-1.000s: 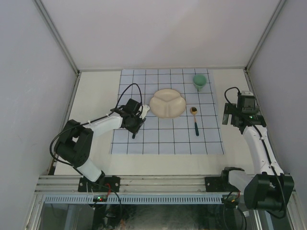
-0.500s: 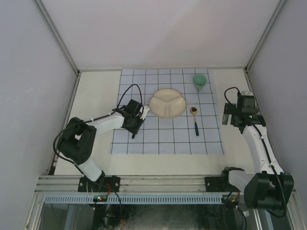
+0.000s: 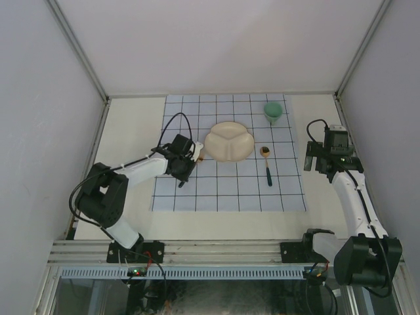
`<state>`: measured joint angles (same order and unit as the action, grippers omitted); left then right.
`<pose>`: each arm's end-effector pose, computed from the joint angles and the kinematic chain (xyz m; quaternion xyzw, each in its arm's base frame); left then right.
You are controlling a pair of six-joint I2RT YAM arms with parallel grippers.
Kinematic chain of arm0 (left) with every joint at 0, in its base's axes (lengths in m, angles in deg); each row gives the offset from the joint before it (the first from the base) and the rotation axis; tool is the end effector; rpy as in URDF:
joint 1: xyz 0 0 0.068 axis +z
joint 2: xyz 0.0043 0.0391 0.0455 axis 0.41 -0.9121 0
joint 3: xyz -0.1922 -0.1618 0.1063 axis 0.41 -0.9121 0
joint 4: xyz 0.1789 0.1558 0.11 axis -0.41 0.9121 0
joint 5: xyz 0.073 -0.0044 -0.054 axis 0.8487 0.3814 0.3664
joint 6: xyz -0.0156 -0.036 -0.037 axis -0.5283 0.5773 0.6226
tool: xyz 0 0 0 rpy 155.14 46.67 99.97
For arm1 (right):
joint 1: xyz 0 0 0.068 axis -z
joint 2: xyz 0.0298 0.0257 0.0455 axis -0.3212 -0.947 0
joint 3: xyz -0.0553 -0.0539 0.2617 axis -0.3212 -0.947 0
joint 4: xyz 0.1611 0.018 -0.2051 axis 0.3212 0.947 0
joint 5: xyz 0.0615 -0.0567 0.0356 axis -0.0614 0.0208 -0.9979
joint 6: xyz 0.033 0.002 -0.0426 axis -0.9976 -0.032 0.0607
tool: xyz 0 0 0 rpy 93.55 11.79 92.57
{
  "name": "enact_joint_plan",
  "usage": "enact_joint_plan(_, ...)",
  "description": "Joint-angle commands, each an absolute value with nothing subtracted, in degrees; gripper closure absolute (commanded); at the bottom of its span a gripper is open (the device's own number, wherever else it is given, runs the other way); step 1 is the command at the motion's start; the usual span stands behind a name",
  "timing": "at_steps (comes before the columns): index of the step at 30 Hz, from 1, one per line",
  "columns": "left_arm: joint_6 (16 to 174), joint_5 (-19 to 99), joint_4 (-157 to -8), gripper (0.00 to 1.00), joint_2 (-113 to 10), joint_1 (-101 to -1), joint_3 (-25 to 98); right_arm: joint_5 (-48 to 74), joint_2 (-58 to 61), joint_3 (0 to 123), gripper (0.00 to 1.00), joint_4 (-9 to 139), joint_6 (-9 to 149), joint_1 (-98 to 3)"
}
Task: Set the dinner table for one person
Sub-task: Adjust the fork at the napkin.
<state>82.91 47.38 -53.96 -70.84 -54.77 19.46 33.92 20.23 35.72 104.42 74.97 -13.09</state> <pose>0.2696 -0.1597 0.1679 0.2655 0.9413 -0.0587 0.2002 0.2134 -0.0294 0.2679 0.0996 0.9351 -0.1206 0.3180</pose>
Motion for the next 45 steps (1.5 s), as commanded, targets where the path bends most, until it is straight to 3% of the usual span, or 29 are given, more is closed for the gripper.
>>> enact_joint_plan(1, 88.00, 52.18, -57.76, 1.00, -62.94, -53.29, 20.42, 34.16, 20.31, 36.76, 0.00, 102.38, 74.30, -12.93)
enact_joint_plan(14, 102.74, 70.28, -46.50, 1.00, -69.40, -54.57, 27.66, 34.59, 19.65, 36.83, 0.00, 102.42, 74.07, -13.05)
enact_joint_plan(26, 108.14, 58.83, -44.96, 1.00, -70.84, -55.07, 27.92, 35.11, 19.08, 36.74, 0.00, 102.42, 73.98, -13.57)
enact_joint_plan(45, 111.40, 60.42, -44.40, 1.00, -77.14, -57.34, 31.50, 35.68, 17.88, 36.75, 0.00, 102.42, 73.98, -14.29)
